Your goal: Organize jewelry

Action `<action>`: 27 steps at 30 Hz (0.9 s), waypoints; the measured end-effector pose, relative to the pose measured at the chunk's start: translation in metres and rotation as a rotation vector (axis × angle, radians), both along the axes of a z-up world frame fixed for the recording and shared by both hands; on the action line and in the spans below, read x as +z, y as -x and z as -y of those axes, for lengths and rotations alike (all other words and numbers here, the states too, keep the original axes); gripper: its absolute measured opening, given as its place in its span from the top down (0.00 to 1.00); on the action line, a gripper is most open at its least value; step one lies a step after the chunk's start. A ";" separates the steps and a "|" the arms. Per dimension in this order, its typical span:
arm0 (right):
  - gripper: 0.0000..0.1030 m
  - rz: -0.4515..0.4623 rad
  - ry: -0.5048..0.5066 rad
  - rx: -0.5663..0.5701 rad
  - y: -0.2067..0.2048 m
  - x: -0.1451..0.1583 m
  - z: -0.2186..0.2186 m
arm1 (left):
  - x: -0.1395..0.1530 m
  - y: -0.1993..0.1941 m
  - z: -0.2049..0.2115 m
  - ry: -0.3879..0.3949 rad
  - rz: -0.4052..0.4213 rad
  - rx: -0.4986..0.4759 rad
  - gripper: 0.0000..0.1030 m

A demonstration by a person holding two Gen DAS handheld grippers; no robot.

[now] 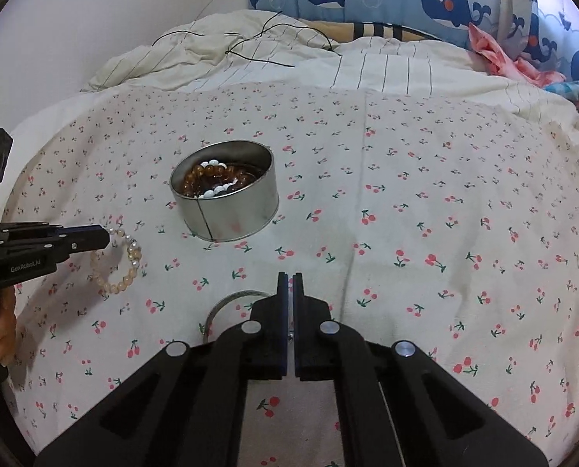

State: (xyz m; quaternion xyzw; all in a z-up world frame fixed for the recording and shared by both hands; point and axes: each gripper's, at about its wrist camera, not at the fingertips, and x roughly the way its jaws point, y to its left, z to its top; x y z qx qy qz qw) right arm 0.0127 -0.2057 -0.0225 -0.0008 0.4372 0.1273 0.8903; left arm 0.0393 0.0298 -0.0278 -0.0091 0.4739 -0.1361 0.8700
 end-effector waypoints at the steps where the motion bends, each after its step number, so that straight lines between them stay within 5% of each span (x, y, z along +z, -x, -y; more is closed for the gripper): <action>1: 0.98 -0.017 0.003 0.003 -0.001 -0.003 -0.001 | 0.000 -0.002 -0.001 0.000 -0.003 0.002 0.93; 4: 0.96 -0.064 0.028 0.025 -0.002 -0.012 -0.007 | -0.006 -0.003 -0.004 -0.017 -0.030 0.011 0.93; 7: 0.41 -0.058 0.074 0.026 0.000 -0.018 -0.014 | -0.013 -0.006 -0.005 -0.028 -0.055 0.016 0.93; 9: 0.42 -0.067 0.083 0.052 0.001 -0.022 -0.018 | -0.015 -0.007 -0.005 -0.035 -0.062 0.020 0.93; 14: 0.94 -0.084 0.106 0.064 0.000 -0.031 -0.025 | -0.024 -0.008 -0.002 -0.064 -0.096 0.022 0.93; 24: 0.94 0.024 0.009 0.021 0.003 -0.001 -0.010 | -0.038 -0.011 0.000 -0.117 -0.139 0.016 0.84; 27: 0.94 0.031 0.002 0.014 0.002 0.002 -0.009 | -0.035 -0.007 0.004 -0.117 -0.120 -0.008 0.93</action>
